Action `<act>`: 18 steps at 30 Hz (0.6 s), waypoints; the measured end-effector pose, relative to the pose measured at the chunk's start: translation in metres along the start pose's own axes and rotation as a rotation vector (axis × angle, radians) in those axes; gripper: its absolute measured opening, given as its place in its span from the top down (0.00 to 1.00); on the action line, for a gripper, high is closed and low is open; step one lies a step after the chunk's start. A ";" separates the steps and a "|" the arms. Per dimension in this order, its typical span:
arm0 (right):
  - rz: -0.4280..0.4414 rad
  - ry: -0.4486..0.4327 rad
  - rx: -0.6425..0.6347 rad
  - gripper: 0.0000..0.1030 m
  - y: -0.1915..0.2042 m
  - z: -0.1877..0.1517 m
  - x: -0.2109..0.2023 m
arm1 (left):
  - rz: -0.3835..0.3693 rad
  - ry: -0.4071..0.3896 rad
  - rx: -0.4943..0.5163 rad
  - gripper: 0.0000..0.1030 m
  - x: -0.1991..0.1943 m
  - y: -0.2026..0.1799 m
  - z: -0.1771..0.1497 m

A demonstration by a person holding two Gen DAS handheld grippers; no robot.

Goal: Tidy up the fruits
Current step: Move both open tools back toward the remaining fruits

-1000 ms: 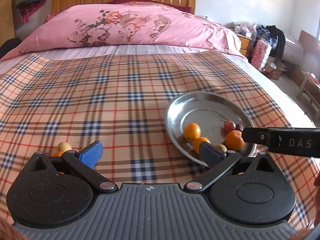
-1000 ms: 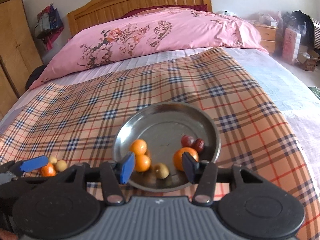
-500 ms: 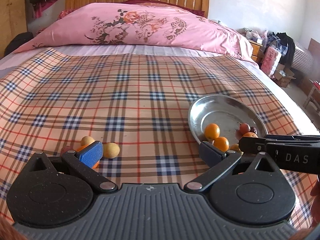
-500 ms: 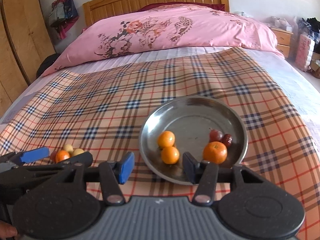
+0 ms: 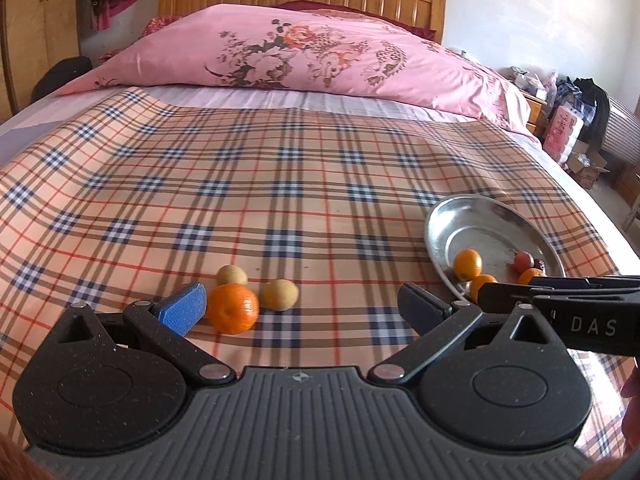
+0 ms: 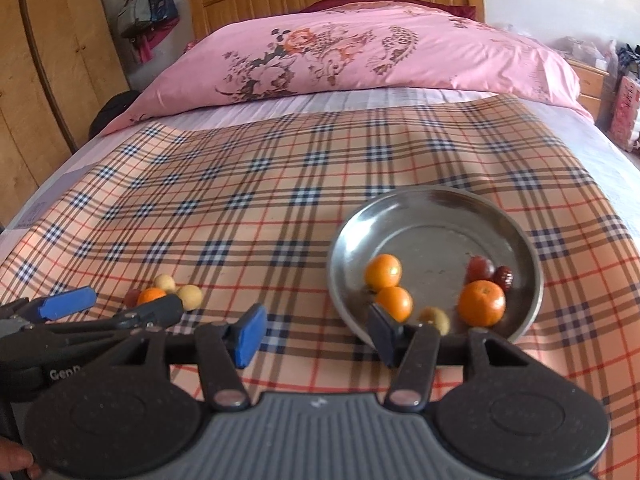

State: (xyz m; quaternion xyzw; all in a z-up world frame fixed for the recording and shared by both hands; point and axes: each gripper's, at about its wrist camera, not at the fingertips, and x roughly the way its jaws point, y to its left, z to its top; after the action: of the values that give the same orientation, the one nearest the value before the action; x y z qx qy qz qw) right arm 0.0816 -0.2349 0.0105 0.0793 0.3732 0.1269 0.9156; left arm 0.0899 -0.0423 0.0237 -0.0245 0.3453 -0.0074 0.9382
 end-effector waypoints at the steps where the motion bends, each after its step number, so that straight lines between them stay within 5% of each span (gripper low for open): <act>1: 0.002 0.003 -0.004 0.46 0.003 0.000 0.001 | 0.003 0.000 -0.003 0.00 0.000 0.002 0.000; 18: 0.038 0.040 -0.057 0.46 0.044 0.000 0.022 | 0.040 -0.004 -0.056 0.00 0.002 0.050 -0.008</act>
State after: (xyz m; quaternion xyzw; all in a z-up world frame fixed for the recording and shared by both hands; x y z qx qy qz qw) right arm 0.0892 -0.1862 0.0066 0.0575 0.3863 0.1562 0.9072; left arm 0.0862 0.0070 0.0135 -0.0436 0.3438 0.0211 0.9378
